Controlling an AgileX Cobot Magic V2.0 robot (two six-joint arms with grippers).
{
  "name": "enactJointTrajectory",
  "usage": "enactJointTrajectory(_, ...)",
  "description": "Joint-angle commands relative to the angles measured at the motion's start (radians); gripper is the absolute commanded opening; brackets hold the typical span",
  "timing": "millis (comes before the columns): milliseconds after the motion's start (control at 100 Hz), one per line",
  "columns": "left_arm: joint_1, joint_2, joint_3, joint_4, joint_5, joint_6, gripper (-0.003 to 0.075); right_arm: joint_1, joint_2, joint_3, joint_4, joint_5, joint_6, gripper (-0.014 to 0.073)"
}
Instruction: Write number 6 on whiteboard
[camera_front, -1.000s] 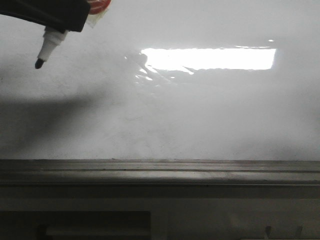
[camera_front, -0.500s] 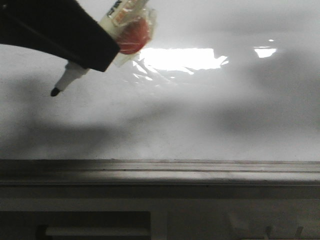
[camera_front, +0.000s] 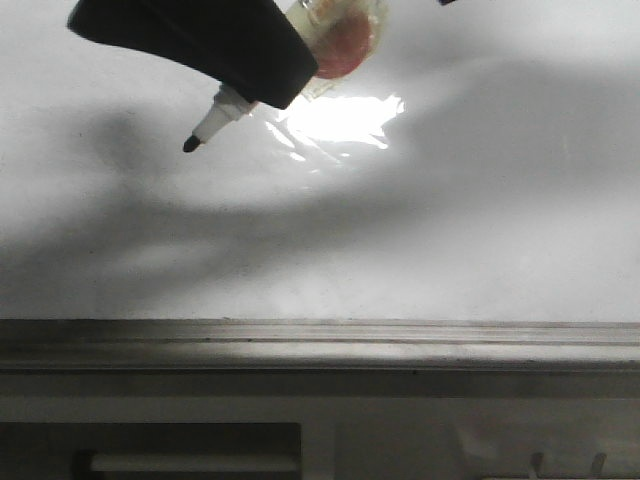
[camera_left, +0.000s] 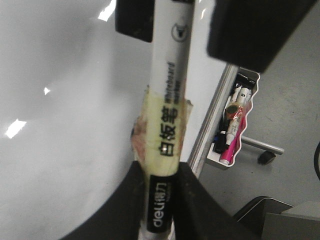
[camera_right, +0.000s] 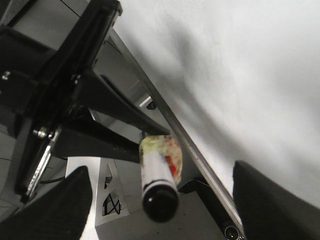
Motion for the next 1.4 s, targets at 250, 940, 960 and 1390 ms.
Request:
enactJointTrajectory(250, -0.009, -0.009, -0.035, -0.005, -0.069, 0.001, -0.0020, 0.005, 0.042, -0.057, 0.054, 0.017, -0.006, 0.0412)
enactJointTrajectory(940, -0.006, -0.010, -0.035, 0.001, -0.097, 0.001, 0.0103, 0.028, 0.060, -0.057, 0.094, 0.040, -0.096, -0.0063)
enactJointTrajectory(960, -0.005, -0.010, -0.037, 0.001, -0.097, 0.001, 0.0138, 0.028, 0.058, -0.057, 0.094, 0.038, -0.098, -0.0062)
enactJointTrajectory(1390, 0.237, -0.145, -0.018, -0.215, -0.106, 0.001, 0.0575, 0.024, -0.267, 0.153, 0.026, -0.302, -0.123, -0.0049)
